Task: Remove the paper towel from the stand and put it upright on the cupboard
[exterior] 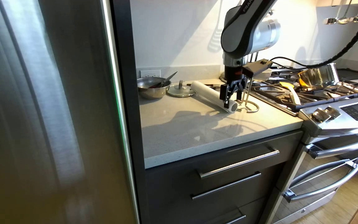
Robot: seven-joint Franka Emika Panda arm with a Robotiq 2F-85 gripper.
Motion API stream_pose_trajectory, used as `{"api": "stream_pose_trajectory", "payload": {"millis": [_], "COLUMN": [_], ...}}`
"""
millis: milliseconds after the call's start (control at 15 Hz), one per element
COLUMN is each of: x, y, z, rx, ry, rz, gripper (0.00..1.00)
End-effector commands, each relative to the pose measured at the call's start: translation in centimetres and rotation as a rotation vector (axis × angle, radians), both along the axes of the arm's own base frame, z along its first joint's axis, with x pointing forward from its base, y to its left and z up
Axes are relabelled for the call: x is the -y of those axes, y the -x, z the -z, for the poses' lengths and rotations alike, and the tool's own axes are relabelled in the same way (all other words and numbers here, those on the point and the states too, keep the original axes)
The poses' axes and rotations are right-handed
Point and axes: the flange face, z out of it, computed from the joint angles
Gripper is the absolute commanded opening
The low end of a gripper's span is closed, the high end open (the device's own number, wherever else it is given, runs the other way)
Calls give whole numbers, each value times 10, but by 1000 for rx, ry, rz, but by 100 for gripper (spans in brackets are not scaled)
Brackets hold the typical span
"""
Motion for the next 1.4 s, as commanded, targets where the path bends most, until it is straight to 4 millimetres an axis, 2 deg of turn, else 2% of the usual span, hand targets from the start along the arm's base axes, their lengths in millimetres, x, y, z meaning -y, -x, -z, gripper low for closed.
{"api": "stream_pose_trajectory", "payload": {"millis": [0, 200, 267, 400, 467, 733, 1000, 1133, 1333], "x": [2, 3, 4, 5, 6, 7, 4, 3, 4], "y": [-5, -5, -5, -6, -6, -12, -19, -23, -26], "z": [13, 20, 22, 21, 20, -6, -38, -56, -89], "rx": [35, 40, 41, 35, 33, 32, -4, -36, -82], "ry": [20, 28, 27, 19, 13, -60, -148, -196, -308], "rz": [36, 56, 62, 78, 90, 155, 236, 285, 356], "gripper": [100, 98, 76, 72, 64, 31, 5, 0, 2]}}
